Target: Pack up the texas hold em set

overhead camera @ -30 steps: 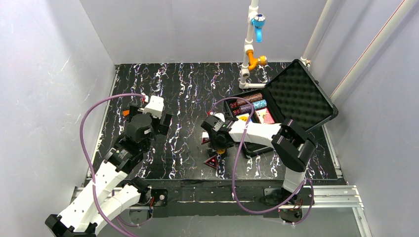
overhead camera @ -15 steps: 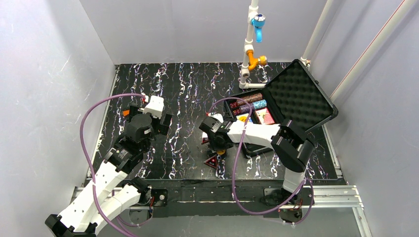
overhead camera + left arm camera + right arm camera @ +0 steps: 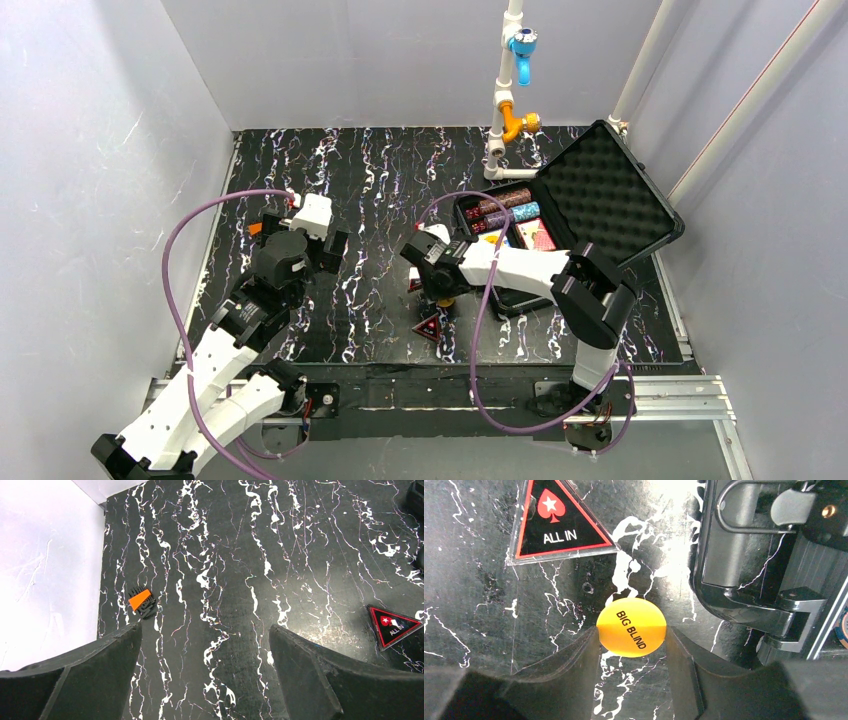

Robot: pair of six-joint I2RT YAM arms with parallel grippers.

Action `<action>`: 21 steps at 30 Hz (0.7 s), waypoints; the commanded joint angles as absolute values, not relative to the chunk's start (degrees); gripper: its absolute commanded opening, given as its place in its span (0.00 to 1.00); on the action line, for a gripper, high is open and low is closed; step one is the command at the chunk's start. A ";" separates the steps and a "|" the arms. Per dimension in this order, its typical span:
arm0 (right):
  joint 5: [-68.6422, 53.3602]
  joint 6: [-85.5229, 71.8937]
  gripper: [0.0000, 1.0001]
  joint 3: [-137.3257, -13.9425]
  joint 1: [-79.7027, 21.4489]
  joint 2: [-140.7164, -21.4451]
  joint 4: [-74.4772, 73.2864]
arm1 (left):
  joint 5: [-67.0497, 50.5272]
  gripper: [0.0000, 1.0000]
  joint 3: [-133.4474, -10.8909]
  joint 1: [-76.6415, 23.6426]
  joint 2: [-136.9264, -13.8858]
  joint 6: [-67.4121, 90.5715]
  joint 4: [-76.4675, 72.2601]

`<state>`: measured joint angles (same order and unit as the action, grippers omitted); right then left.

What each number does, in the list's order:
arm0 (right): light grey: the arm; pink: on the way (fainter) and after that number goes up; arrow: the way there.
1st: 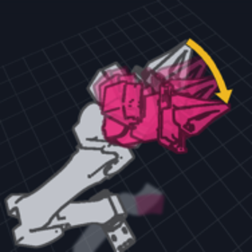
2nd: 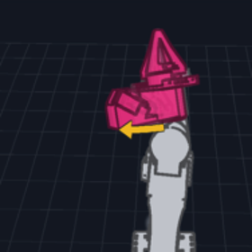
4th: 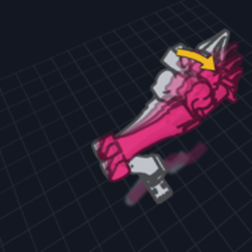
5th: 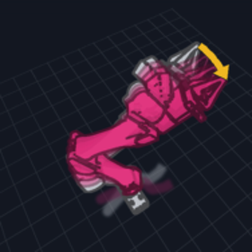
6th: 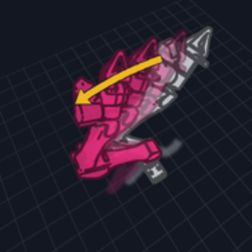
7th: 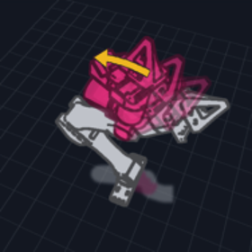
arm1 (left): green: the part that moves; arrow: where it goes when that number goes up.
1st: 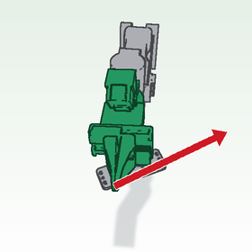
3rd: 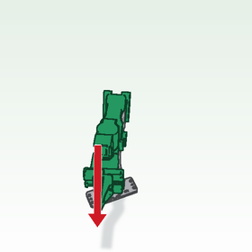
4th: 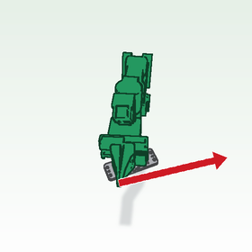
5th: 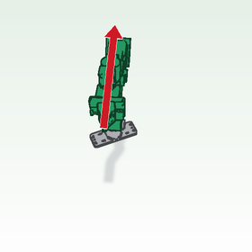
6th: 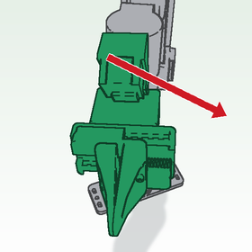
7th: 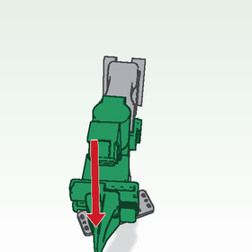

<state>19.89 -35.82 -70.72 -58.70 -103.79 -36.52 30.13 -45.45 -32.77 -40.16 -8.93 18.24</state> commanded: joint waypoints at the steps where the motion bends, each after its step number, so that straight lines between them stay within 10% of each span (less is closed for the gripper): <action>1: 21.69 -35.05 0.49 -73.84 -59.15 -101.41 -37.36 | 30.23 0.98 -45.61 -32.96 -39.49 -9.17 18.11; 21: 23.01 -32.66 0.50 -78.06 -56.26 -99.36 -37.74 | 30.50 0.98 -45.09 -32.96 -38.72 -9.32 17.39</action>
